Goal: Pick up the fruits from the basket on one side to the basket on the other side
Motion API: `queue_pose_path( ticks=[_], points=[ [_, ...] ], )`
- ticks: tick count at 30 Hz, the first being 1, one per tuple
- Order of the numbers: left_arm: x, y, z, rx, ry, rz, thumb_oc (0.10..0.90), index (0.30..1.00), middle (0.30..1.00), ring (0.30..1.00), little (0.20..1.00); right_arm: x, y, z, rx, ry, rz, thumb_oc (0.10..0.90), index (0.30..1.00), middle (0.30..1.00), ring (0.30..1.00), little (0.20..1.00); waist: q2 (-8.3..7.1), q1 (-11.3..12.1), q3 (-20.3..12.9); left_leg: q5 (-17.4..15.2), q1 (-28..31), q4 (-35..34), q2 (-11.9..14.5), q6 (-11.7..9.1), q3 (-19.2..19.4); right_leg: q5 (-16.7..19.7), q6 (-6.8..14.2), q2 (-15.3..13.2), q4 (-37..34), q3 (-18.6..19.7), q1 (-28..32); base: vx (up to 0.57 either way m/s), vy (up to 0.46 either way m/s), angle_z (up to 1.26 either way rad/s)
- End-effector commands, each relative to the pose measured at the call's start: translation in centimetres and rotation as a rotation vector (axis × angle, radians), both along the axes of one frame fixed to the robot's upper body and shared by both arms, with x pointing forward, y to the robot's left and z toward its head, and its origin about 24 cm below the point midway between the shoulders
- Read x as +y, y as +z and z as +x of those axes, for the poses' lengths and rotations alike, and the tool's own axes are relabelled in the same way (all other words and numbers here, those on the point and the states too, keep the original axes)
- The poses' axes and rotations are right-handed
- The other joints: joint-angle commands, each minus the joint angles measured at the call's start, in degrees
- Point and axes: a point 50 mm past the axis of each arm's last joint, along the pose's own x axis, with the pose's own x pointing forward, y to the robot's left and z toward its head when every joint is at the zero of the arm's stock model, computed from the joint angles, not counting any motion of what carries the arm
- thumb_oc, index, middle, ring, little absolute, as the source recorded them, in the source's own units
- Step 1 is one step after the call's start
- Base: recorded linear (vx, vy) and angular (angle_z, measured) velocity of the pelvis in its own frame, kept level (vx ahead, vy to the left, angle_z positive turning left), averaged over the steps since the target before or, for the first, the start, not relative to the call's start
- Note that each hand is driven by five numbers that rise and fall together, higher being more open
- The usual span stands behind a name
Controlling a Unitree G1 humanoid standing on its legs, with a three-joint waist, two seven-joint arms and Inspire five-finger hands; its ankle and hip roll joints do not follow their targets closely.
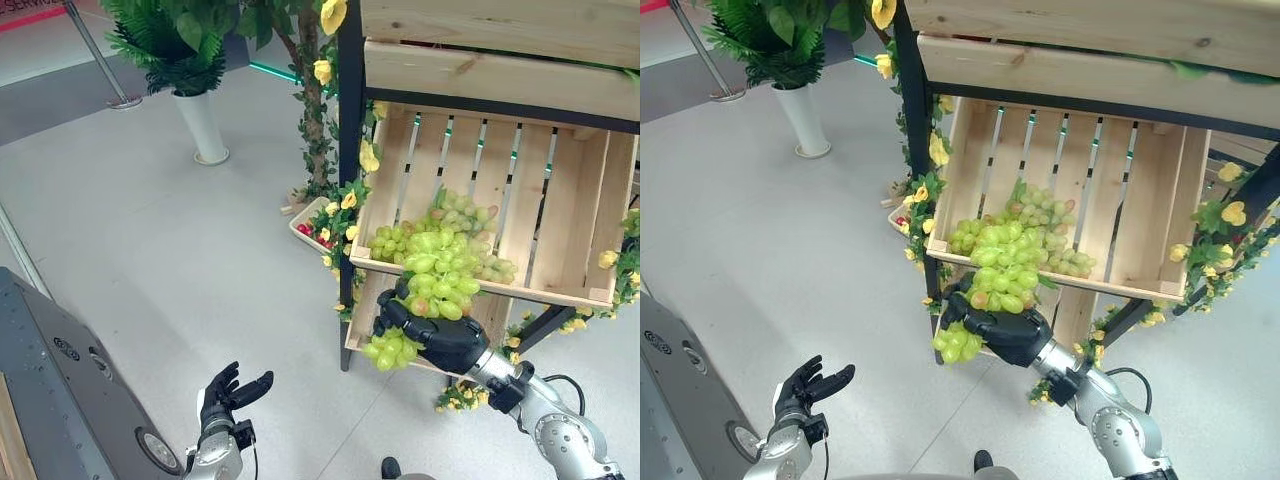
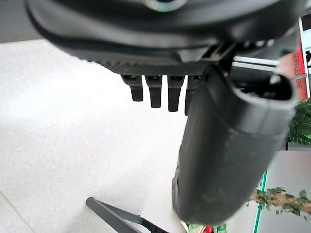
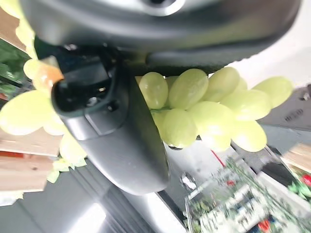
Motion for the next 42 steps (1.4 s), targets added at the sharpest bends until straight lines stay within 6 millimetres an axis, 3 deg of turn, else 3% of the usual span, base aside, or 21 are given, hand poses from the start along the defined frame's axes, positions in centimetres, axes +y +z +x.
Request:
queue_pose_path(
  ticks=[1, 7, 11, 23, 26, 27, 32, 40, 42],
  points=[
    [2.0, 2.7, 3.4, -0.175, -0.003, 0.109, 0.800, 0.900, 0.900, 0.900, 0.900, -0.3, 8.5, 1.5, -0.425, -0.048, 0.210, 0.400, 0.300, 0.300, 0.300, 0.300, -0.71, 0.22, -1.03, -4.61, 0.35, 0.52, -1.93, 2.05, -2.35, -1.20, -3.59, 2.33, 0.30, -1.33, 1.89, 0.00, 0.000, 0.00],
    [1.9, 2.6, 3.9, -0.154, -0.029, 0.110, 0.800, 0.900, 0.900, 0.900, 0.900, 0.3, 11.9, 2.3, -0.523, -0.040, 0.232, 0.400, 0.300, 0.300, 0.300, 0.300, -0.97, 1.11, -1.06, -4.64, 0.52, 0.52, -2.04, 1.77, -3.33, -1.41, -3.80, 2.25, 0.30, -2.10, 2.47, 0.00, 0.000, 0.00],
    [1.5, 2.7, 4.4, -0.155, -0.048, 0.107, 0.800, 0.900, 0.900, 0.900, 0.900, 0.1, 13.4, 4.0, -0.485, -0.125, 0.228, 0.400, 0.300, 0.300, 0.300, 0.300, -1.30, 1.99, -1.24, -4.72, 0.69, 0.52, -2.12, 1.68, -4.04, -1.59, -3.90, 2.22, 0.30, -2.55, 2.86, 0.02, 0.006, 0.02],
    [1.3, 2.7, 4.6, -0.141, -0.086, 0.115, 0.800, 0.900, 0.900, 0.900, 0.900, -3.0, 13.6, 9.2, -0.255, -0.459, 0.137, 0.400, 0.300, 0.300, 0.300, 0.300, -2.01, 4.01, -1.80, -4.87, 1.19, 0.52, -2.17, 1.57, -5.64, -2.08, -4.20, 1.99, 0.30, -4.02, 4.01, 0.02, 0.000, 0.05],
    [1.3, 2.8, 4.6, -0.145, -0.094, 0.115, 0.800, 0.900, 0.900, 0.900, 0.900, -4.7, 13.1, 10.5, -0.173, -0.554, 0.108, 0.400, 0.300, 0.300, 0.300, 0.300, -2.13, 4.61, -1.94, -4.90, 1.20, 0.52, -2.18, 1.50, -6.09, -2.21, -4.27, 1.93, 0.30, -4.52, 4.21, 0.01, 0.007, 0.08],
    [1.4, 2.9, 4.6, -0.145, -0.103, 0.115, 0.800, 0.900, 0.900, 0.900, 0.900, -6.2, 12.6, 11.2, -0.100, -0.615, 0.107, 0.400, 0.300, 0.300, 0.300, 0.300, -2.22, 5.15, -2.07, -4.91, 1.17, 0.52, -2.15, 1.46, -6.41, -2.28, -4.32, 1.89, 0.30, -4.88, 4.34, 0.01, 0.004, 0.14],
    [1.6, 2.9, 4.3, -0.139, -0.117, 0.116, 0.800, 0.900, 0.900, 0.900, 0.900, -9.4, 11.3, 12.0, 0.014, -0.759, 0.099, 0.400, 0.300, 0.300, 0.300, 0.300, -2.22, 6.10, -1.86, -4.81, 1.17, 0.52, -2.24, 1.48, -6.99, -2.26, -4.49, 1.82, 0.30, -5.58, 4.58, -0.01, 0.003, 0.09],
    [1.5, 3.4, 4.6, -0.146, -0.147, 0.117, 0.800, 0.900, 0.900, 0.900, 0.900, -17.2, 10.8, 11.4, 0.165, -1.188, -0.034, 0.400, 0.300, 0.300, 0.300, 0.300, -1.99, 7.11, -1.42, -4.72, 1.35, 0.52, -2.33, 1.37, -7.73, -2.08, -4.59, 1.90, 0.30, -5.75, 4.96, -0.02, 0.006, 0.07],
    [1.4, 3.4, 4.7, -0.148, -0.153, 0.117, 0.800, 0.900, 0.900, 0.900, 0.900, -18.1, 11.1, 11.3, 0.174, -1.228, -0.070, 0.400, 0.300, 0.300, 0.300, 0.300, -2.01, 7.24, -1.29, -4.62, 1.31, 0.52, -2.38, 1.32, -7.88, -1.99, -4.62, 1.92, 0.30, -5.77, 4.94, -0.03, 0.005, 0.04]
  ],
)
